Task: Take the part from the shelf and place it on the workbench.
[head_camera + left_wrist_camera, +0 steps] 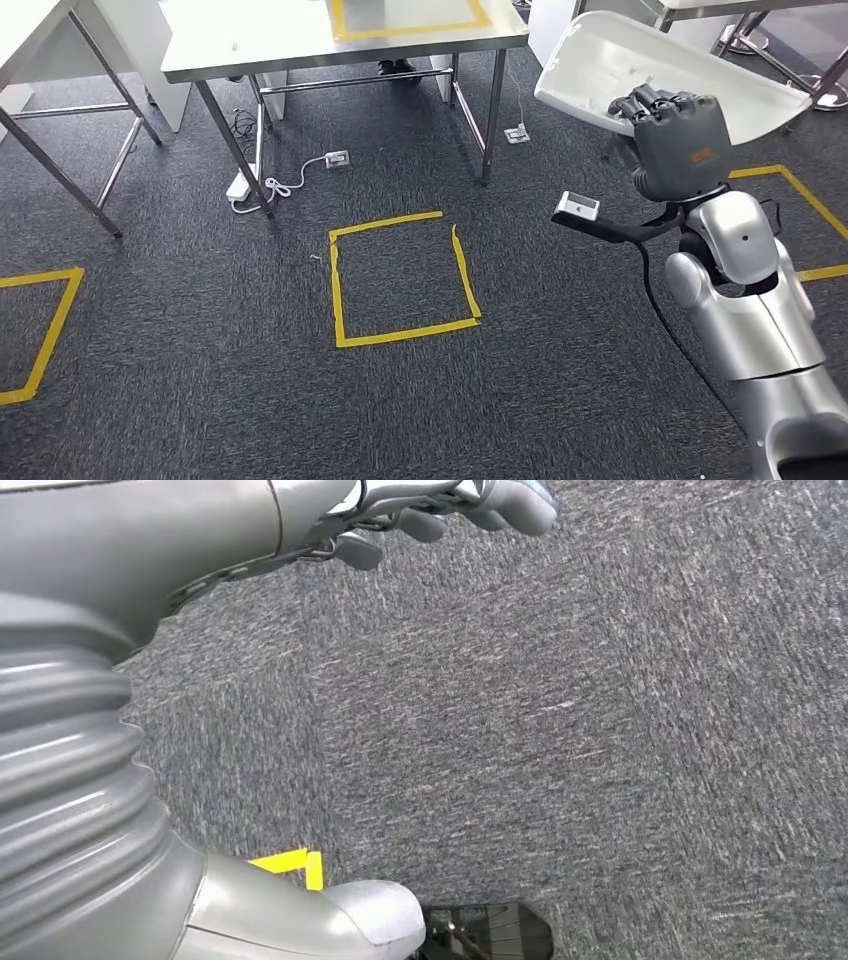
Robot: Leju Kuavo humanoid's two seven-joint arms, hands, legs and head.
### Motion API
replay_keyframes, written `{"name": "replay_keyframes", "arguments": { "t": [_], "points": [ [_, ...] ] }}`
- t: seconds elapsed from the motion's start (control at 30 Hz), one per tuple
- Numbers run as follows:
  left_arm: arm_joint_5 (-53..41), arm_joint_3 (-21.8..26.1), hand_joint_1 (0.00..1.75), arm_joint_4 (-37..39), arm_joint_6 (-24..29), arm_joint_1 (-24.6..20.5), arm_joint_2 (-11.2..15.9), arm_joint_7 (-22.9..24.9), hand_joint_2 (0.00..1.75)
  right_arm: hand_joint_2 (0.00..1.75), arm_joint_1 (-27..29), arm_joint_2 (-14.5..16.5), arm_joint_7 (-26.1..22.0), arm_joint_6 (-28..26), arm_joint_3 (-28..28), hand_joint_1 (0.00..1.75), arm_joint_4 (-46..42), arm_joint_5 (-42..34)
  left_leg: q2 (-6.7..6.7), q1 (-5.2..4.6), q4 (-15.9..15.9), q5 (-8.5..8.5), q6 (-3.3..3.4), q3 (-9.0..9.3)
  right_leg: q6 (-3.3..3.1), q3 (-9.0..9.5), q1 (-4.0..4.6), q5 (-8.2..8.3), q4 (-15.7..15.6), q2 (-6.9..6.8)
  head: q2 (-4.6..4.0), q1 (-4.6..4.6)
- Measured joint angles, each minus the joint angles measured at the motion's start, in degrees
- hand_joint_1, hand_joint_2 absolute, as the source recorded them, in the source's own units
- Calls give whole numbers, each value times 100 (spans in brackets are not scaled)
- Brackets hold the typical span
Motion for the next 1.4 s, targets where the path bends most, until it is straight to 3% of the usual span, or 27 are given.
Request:
{"name": "replay_keyframes", "arguments": {
  "t": [0.07,0.17,0.2,0.23,0.27,0.33,0.37,0.43,0.57,0.63,0.7,0.73,0.77,0.83,0.9,0.97,1.07,1.13,1.2,1.23,1.27,1.3,1.37,1.4],
  "points": [
    [-1,2,0,0,0,-6,0,-1,175,175,-11,1,4,-14,3,175,4,3,18,7,208,-95,-46,-92,-85,60,-6,-9,-6,-1,0,-3],
    [-9,2,0,3,0,-9,-7,-1,175,175,-15,9,26,-33,20,175,6,13,38,8,1188,-496,-80,-653,-168,125,20,-64,-11,-8,0,-16],
    [-11,2,0,3,0,-3,-7,0,175,175,-4,12,37,-34,31,175,8,20,38,8,1465,-564,-85,-842,-183,147,35,-87,-10,-8,0,-16],
    [-11,2,0,3,0,5,-7,0,175,175,7,14,46,-34,43,175,11,30,38,5,1557,-528,-75,-943,-190,176,47,-113,-9,-6,0,-15],
    [-11,2,0,3,0,12,-6,-1,175,175,15,18,55,-35,51,175,13,41,38,0,1425,-376,-54,-933,-191,214,58,-142,-8,-3,0,-16],
    [-11,3,0,3,0,15,-3,-3,175,175,15,32,67,-39,60,175,15,65,45,-24,675,105,23,-655,-176,306,67,-210,-9,-1,0,-15],
    [-13,4,0,3,0,12,0,-4,175,175,6,41,70,-40,61,175,17,77,55,-46,318,219,56,-518,-159,338,72,-238,-10,0,0,-15],
    [-30,4,0,3,0,4,4,-1,175,175,-18,60,73,-37,65,175,32,99,66,-85,-4,251,109,-372,-100,360,77,-284,-21,1,0,-13],
    [-67,6,0,2,-1,3,-2,29,175,175,-126,81,50,-37,73,175,80,109,57,-56,-84,285,214,-257,31,341,79,-413,98,6,0,-1],
    [-76,6,0,1,-5,-9,-3,32,175,175,-179,80,25,-47,74,175,115,103,55,-44,-122,253,272,-188,69,30,73,-640,678,7,0,11],
    [-98,6,0,1,-14,-14,-2,35,175,175,-162,78,-2,-54,78,175,162,97,48,-46,-117,195,299,-141,100,-460,69,-824,1405,7,0,14],
    [-115,6,0,1,-22,-11,-3,37,175,175,-133,69,-10,-58,80,175,181,87,43,-46,-109,159,300,-112,109,-622,67,-781,1562,7,0,14],
    [-136,6,0,2,-32,-6,-5,39,175,175,-106,49,-11,-63,81,175,192,72,36,-46,-97,119,296,-76,112,-665,64,-620,1487,6,0,14],
    [-182,6,0,4,-49,2,-14,40,175,175,-68,-41,-5,-66,73,175,193,0,17,-44,-62,25,269,5,101,-445,59,-117,781,-3,0,15],
    [-243,6,0,4,-57,-3,-19,34,175,175,-16,-186,16,-41,36,175,150,-123,-8,-63,-24,-63,212,55,58,-181,83,139,145,-10,0,19],
    [-311,6,0,3,-69,-7,-20,30,175,175,154,-373,73,-18,-58,175,-12,-252,-26,-77,-25,-110,150,78,-7,-105,116,108,6,-5,0,21],
    [-398,3,0,1,-100,-9,-14,27,175,175,611,-699,175,-11,-279,175,-453,-388,-11,-69,59,-206,61,78,-108,-13,82,62,-40,-9,0,14],
    [-431,-1,0,0,-114,-12,-12,29,175,175,889,-879,202,0,-424,175,-737,-440,20,-54,571,-415,4,-183,-172,81,60,10,-69,-22,0,4],
    [-450,-3,0,3,-122,-11,-15,32,175,175,1097,-999,203,26,-516,175,-931,-461,37,-40,1336,-640,-32,-645,-195,165,59,-70,-69,-14,0,0],
    [-459,-3,0,4,-125,-9,-15,33,175,175,1200,-1048,205,45,-550,175,-1013,-463,40,-37,1554,-634,-38,-812,-191,218,59,-115,-69,-5,0,0],
    [-468,-4,0,4,-127,-8,-14,34,175,175,1308,-1093,214,61,-585,175,-1100,-460,41,-37,1566,-515,-35,-882,-180,283,59,-165,-69,5,0,0],
    [-474,-5,0,4,-131,-8,-11,37,175,175,1410,-1128,230,75,-627,175,-1191,-448,41,-37,1338,-294,-21,-828,-167,355,57,-217,-69,11,0,0],
    [-489,-7,0,2,-137,-10,-5,42,175,175,1573,-1163,266,83,-720,175,-1362,-417,42,-46,571,157,27,-525,-128,482,60,-328,-71,18,0,0],
    [-495,-7,0,2,-139,-16,-4,45,175,175,1630,-1176,279,86,-763,175,-1433,-404,42,-56,273,250,63,-387,-96,518,66,-378,-75,25,0,0]
  ]
}}
